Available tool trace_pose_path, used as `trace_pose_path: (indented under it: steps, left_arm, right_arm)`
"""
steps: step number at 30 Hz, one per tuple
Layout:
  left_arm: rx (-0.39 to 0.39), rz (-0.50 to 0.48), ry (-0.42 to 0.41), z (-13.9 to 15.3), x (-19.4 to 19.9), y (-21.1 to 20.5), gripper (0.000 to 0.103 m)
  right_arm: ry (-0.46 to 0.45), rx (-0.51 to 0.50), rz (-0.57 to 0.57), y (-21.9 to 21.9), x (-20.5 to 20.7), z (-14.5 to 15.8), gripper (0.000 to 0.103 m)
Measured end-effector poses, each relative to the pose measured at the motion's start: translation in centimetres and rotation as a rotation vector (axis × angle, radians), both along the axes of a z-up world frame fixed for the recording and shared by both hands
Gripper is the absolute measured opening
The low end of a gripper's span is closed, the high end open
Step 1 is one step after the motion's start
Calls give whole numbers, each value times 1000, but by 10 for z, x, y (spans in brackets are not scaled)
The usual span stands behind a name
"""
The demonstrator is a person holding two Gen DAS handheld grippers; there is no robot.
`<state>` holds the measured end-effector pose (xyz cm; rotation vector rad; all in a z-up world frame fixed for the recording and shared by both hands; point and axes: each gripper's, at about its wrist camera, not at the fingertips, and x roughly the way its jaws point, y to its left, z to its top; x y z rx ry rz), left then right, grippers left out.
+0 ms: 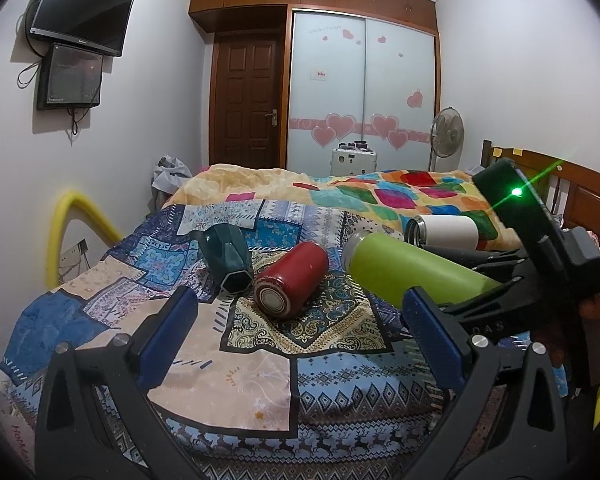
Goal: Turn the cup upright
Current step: 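Hold the lime-green bottle in the right tool and lift it off the quilt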
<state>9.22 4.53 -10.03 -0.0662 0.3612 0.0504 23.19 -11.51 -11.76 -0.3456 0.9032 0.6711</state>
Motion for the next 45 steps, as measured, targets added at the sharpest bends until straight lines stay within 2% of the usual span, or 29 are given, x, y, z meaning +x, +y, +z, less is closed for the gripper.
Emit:
trace_pose_path:
  steps: [9,25,33,38,45]
  left_arm:
    - [12,23,17,0,-11,3,103]
    - [-6,31,86,-19,12,9,103]
    - [19,-4,106,-24,26,-5,103]
    - [22,-13,120,-23,29,-8,103]
    - [17,-25,140,-12,41,-16,103]
  right_arm:
    - [-6,30,48,13,-24,-11,62]
    - [14,-46,45,16,-12,-45,62]
    - [-17,-26,50,12,-12,-43,62]
    - [-19,-28,60,9,-15,-42,69]
    - [-73,63,33,-23,-32,-16,72]
